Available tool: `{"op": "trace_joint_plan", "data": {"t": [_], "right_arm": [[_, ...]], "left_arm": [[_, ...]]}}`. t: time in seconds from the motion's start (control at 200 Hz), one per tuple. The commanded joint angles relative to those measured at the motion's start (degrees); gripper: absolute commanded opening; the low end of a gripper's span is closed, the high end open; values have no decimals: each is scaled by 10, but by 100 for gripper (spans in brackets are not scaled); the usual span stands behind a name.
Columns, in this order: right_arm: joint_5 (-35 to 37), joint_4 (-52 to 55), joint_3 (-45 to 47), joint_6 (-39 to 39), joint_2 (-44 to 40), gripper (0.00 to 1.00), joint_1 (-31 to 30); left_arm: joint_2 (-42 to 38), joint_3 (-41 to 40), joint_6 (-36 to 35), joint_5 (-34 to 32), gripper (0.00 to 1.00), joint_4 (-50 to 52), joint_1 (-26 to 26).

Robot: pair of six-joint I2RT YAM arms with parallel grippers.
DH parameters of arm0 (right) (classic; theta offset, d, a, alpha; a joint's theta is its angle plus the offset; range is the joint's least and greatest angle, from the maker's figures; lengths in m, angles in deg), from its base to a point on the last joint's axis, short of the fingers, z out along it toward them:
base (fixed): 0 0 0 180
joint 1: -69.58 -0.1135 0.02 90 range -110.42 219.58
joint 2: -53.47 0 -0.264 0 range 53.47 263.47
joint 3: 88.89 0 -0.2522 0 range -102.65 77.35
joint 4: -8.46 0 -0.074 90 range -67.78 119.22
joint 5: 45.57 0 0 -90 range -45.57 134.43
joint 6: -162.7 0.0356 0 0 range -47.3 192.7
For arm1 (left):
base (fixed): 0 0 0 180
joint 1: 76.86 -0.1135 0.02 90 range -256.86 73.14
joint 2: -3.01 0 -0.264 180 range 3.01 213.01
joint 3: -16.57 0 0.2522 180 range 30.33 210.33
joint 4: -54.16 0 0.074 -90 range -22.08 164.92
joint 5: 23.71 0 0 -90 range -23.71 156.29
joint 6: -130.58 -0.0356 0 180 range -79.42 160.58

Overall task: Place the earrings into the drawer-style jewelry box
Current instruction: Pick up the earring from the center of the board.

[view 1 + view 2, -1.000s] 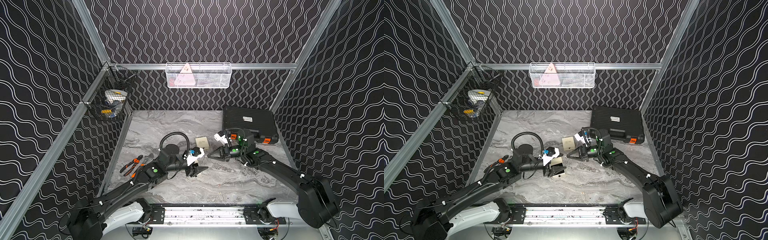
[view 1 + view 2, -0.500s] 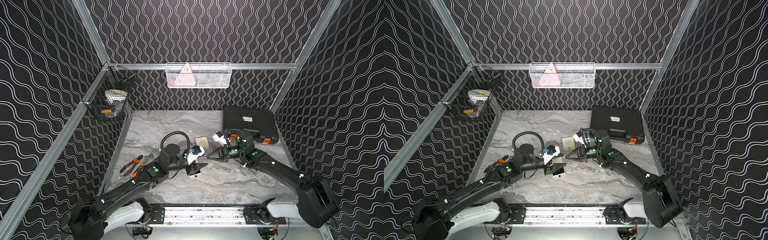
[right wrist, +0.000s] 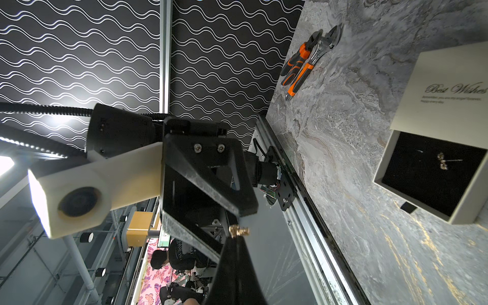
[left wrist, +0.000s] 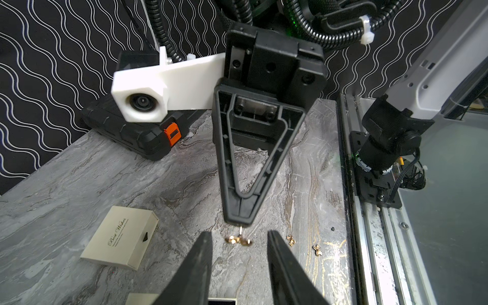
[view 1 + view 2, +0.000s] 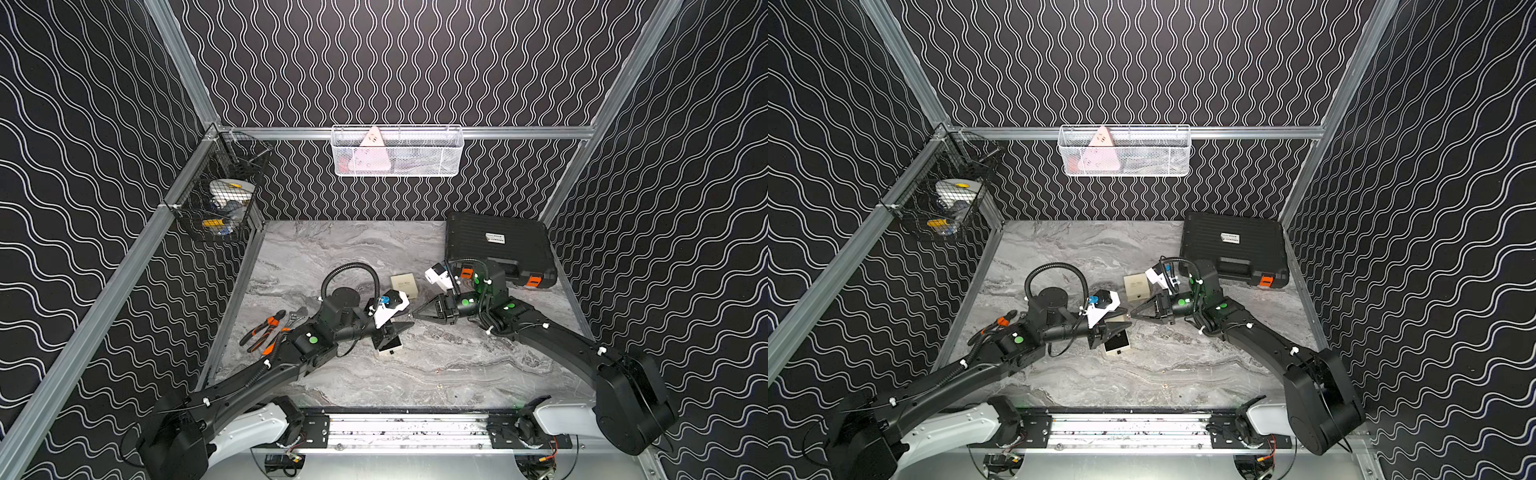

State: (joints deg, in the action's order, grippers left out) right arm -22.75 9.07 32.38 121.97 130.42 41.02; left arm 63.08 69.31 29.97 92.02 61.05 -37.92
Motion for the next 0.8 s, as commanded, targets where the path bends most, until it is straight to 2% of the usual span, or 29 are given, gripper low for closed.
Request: {"op": "trace_joint_plan", "data": {"t": [0.0, 0.165, 0.435, 0.796], "right_arm": [[-8, -20, 1, 2, 0, 0, -1], [-9, -21, 2, 4, -1, 0, -2], [-9, -23, 5, 5, -1, 0, -2], [-8, -27, 6, 10, 3, 0, -2]], "left_arm": [[3, 3, -4, 10, 36, -16, -2], [6, 4, -5, 8, 33, -15, -2], [9, 6, 0, 2, 24, -14, -2], [10, 11, -1, -1, 21, -4, -1]]}}
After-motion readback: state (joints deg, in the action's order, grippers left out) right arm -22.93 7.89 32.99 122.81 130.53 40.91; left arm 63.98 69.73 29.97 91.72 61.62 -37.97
